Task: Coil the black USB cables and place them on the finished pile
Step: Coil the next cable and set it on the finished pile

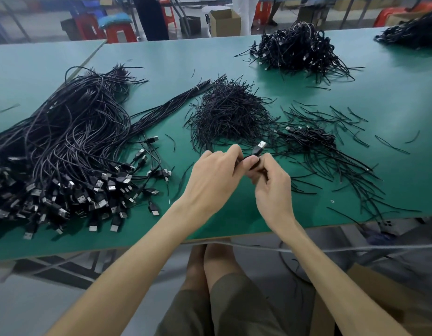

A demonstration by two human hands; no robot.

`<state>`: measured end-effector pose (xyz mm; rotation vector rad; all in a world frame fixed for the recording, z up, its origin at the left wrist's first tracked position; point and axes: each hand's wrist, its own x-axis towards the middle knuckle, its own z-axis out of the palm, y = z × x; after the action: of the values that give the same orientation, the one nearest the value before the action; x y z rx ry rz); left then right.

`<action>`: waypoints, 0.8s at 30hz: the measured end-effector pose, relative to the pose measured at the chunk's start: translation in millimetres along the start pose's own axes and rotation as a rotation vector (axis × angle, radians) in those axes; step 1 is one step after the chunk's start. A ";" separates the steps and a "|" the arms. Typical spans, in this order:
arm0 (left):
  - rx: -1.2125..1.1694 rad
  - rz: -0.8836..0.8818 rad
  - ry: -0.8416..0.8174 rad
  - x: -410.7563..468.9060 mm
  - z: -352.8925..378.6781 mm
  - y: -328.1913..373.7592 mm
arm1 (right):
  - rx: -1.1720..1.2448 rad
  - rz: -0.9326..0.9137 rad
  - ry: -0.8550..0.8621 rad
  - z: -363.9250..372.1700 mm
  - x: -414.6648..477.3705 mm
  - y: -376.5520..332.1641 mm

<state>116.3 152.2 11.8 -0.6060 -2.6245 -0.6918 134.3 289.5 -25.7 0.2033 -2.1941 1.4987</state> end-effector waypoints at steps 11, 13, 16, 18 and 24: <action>-0.910 -0.303 -0.205 13.9 -2.6 -2.3 | 0.018 0.098 0.152 1.3 2.4 5.9; -0.925 -0.193 -0.316 12.6 -8.2 -5.1 | 0.026 0.127 0.165 0.7 3.7 7.3; -0.863 -0.076 -0.405 11.8 -16.5 -12.9 | 0.022 0.143 0.130 1.1 3.7 9.6; -0.819 -0.053 -0.435 10.9 -20.7 -21.3 | 0.021 0.146 0.075 2.4 3.1 10.9; -0.466 0.015 -0.387 8.1 -16.6 -35.7 | 0.017 0.145 -0.061 5.4 4.6 12.2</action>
<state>95.9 117.8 15.5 -0.9732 -2.8052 -1.3159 124.0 290.0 -35.4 0.0985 -2.2876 1.6088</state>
